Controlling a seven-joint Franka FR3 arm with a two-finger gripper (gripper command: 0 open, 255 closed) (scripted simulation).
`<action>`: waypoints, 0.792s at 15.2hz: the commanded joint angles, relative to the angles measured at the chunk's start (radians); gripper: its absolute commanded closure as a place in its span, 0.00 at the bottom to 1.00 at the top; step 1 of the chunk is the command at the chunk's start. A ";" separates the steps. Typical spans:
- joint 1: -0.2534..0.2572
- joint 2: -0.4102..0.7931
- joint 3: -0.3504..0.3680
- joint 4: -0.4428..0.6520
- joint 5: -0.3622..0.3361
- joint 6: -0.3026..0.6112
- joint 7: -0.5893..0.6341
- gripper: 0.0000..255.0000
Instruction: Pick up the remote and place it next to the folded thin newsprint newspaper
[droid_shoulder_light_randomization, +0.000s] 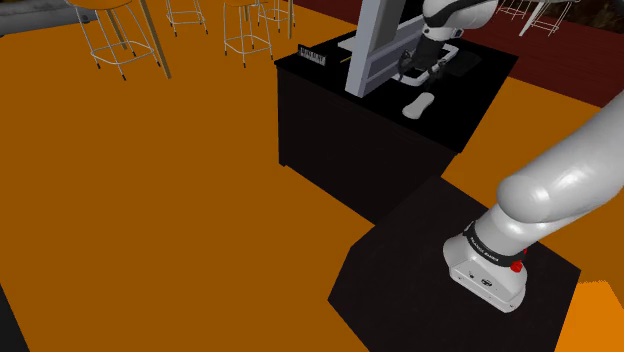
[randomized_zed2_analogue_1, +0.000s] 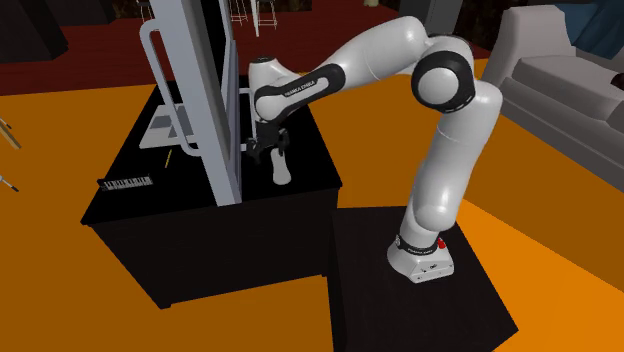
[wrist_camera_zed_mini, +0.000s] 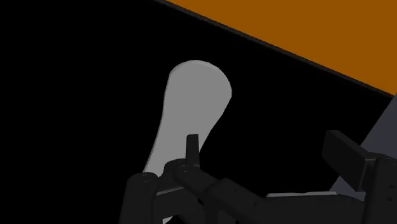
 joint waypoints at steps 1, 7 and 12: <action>-0.019 0.037 -0.018 0.013 0.000 0.017 0.038 0.00; -0.076 0.151 -0.078 0.055 0.013 0.067 0.134 0.00; -0.079 0.183 -0.078 0.034 0.022 0.118 0.131 0.00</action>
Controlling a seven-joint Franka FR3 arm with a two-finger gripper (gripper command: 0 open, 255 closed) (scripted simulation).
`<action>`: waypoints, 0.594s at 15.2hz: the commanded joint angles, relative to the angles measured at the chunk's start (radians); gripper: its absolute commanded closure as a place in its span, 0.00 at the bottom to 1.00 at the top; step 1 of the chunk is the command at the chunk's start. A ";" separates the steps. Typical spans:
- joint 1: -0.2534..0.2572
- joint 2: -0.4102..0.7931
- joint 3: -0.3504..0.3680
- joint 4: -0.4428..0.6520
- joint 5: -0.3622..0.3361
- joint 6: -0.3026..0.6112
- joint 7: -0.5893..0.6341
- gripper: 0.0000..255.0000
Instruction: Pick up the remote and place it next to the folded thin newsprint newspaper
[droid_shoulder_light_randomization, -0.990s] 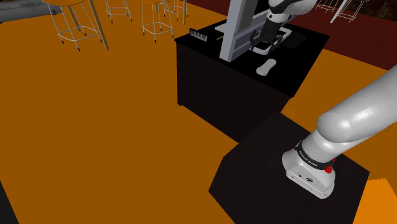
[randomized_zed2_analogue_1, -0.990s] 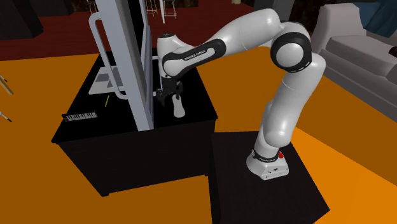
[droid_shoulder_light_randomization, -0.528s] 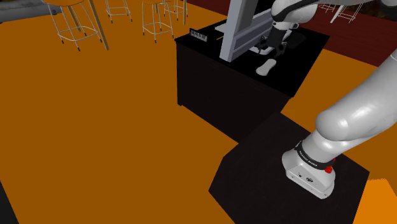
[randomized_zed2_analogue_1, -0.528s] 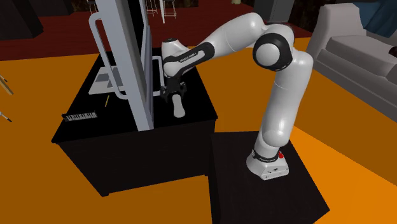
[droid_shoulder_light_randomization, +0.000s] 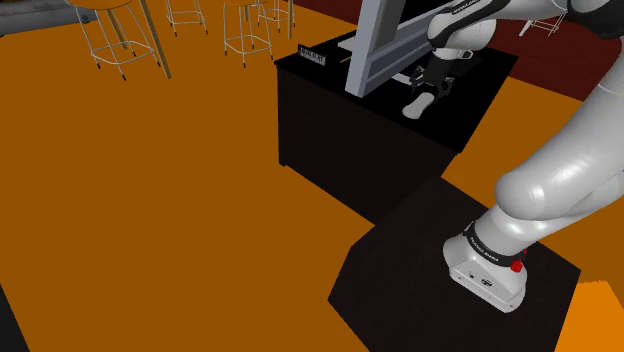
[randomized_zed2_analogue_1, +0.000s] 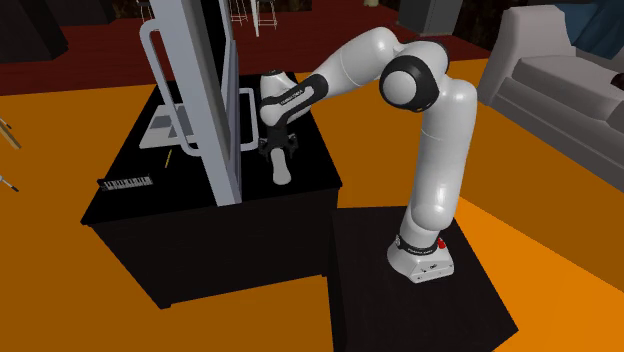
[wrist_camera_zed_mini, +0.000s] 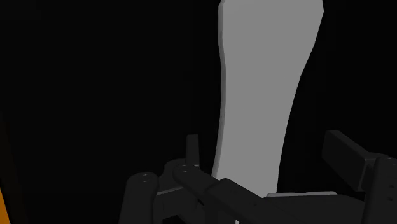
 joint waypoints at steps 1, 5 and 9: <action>0.000 0.017 0.001 -0.009 0.005 0.026 -0.001 0.00; -0.001 0.037 0.003 -0.021 0.011 0.057 -0.005 0.00; -0.001 0.037 0.003 -0.021 0.011 0.057 -0.005 0.00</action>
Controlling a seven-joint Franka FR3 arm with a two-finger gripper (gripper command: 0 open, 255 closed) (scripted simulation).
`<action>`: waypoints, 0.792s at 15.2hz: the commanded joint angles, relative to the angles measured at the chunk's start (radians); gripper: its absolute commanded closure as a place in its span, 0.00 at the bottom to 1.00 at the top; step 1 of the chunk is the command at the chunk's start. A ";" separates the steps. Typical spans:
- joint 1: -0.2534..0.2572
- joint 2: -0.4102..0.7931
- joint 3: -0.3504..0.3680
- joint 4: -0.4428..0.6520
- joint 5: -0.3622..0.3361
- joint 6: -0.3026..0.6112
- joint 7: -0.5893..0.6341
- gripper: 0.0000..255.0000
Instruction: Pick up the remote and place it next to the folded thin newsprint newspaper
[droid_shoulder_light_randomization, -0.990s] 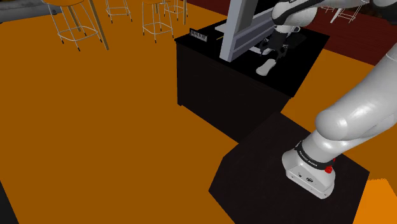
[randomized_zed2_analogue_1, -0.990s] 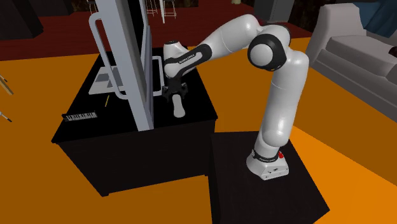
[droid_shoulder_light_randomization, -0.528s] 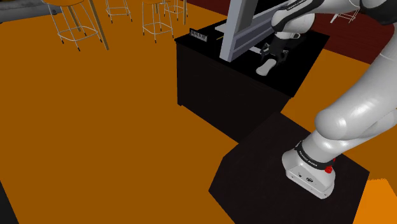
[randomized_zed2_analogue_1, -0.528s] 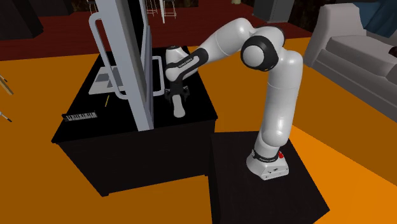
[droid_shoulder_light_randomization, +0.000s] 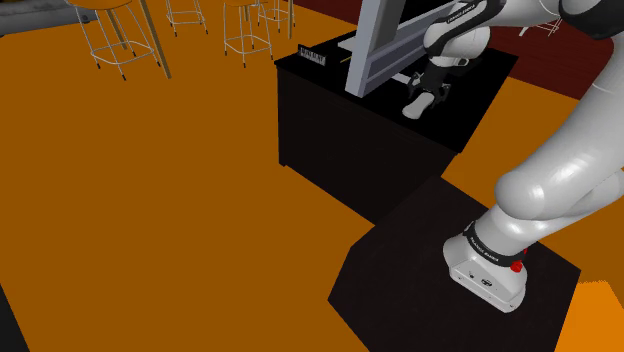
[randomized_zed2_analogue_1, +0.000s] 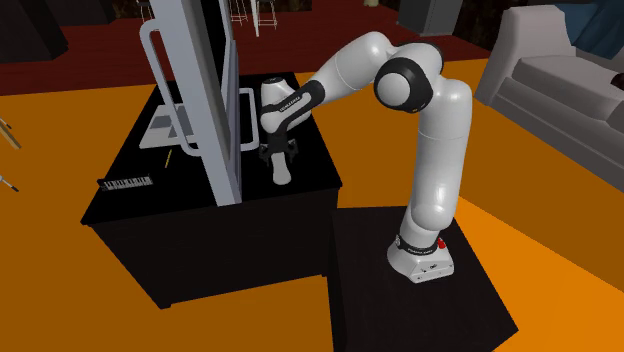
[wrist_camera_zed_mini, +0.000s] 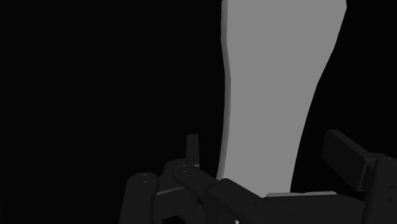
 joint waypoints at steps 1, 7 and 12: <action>0.000 0.000 0.000 0.000 0.000 0.001 0.000 0.00; 0.000 0.000 0.000 -0.001 0.000 0.001 0.000 1.00; 0.000 0.000 0.000 0.000 0.000 0.001 0.000 1.00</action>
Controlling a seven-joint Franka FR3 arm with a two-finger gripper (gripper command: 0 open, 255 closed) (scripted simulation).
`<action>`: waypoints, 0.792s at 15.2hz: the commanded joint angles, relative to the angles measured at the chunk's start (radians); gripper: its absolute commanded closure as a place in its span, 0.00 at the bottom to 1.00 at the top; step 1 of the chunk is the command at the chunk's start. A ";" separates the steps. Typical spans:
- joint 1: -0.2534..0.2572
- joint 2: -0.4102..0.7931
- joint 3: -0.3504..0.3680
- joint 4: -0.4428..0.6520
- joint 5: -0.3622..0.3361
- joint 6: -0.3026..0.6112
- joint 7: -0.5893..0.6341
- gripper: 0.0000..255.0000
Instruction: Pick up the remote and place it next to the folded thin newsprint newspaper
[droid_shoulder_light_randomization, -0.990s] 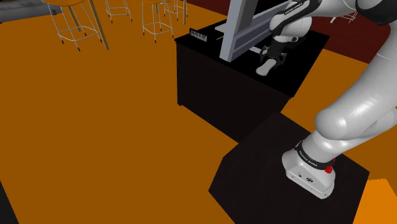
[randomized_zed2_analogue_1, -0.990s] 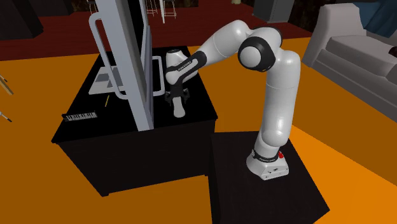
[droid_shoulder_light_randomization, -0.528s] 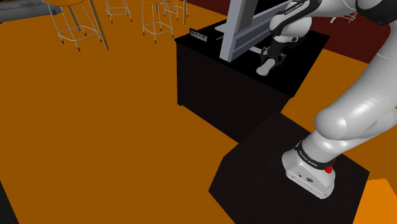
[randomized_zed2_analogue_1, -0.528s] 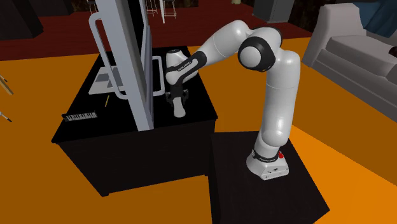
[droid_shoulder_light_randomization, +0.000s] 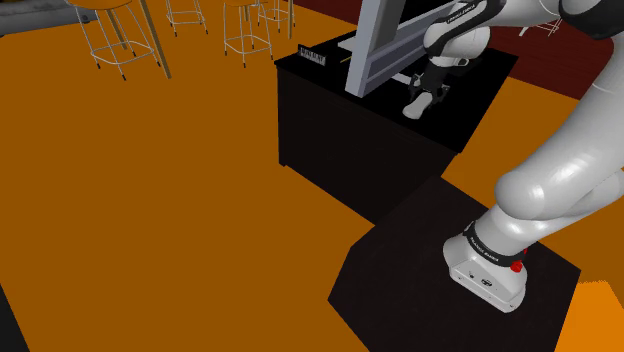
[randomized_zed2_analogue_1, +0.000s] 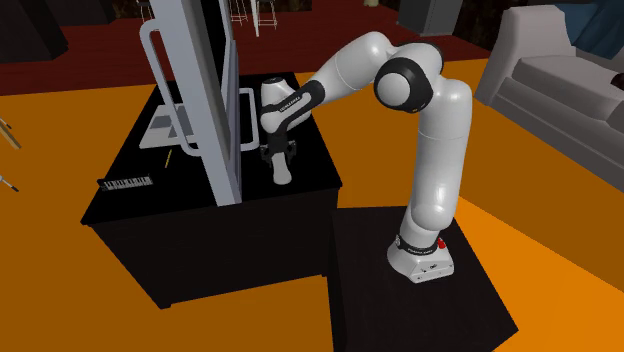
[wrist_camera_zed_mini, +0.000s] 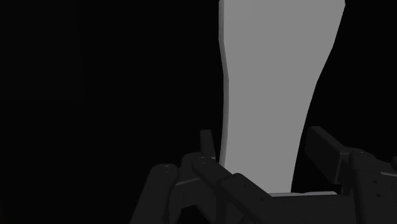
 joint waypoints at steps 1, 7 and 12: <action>0.000 -0.008 -0.001 0.004 -0.002 -0.012 0.002 1.00; 0.003 -0.051 -0.003 0.036 -0.015 -0.086 0.011 1.00; 0.004 -0.082 -0.004 0.068 -0.024 -0.148 0.018 1.00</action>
